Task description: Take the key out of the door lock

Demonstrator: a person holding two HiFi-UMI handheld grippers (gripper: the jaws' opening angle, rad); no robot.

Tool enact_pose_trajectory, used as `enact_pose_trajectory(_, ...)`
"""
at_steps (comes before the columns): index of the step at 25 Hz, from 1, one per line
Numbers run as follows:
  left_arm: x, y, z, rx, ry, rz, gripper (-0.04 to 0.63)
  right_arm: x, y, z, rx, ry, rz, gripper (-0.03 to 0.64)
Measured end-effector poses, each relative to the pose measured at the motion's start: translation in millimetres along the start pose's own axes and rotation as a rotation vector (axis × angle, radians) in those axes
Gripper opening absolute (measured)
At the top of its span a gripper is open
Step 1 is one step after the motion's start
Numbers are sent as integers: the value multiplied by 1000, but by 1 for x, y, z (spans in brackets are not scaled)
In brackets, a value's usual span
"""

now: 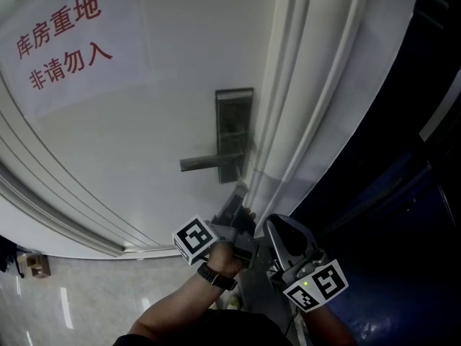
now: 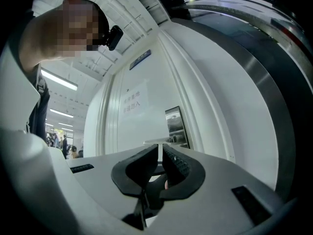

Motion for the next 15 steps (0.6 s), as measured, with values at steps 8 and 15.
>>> enact_pose_trajectory(8,-11,-24,25,-31,-7,4,6,-1,9,12,39,15,3,34)
enact_pose_trajectory(15,-30,-48,68,-55,31,-7,8,-5,22,25,74,37,14,34)
Point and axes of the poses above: the fingertips, and each gripper's own axes: z backward along the fingers, y to its left, x out of its top, the point moved 5 cm from there along z, backward along the fingers, and after that the axes turned 10 degrees about -z, right-handed, at the moved point
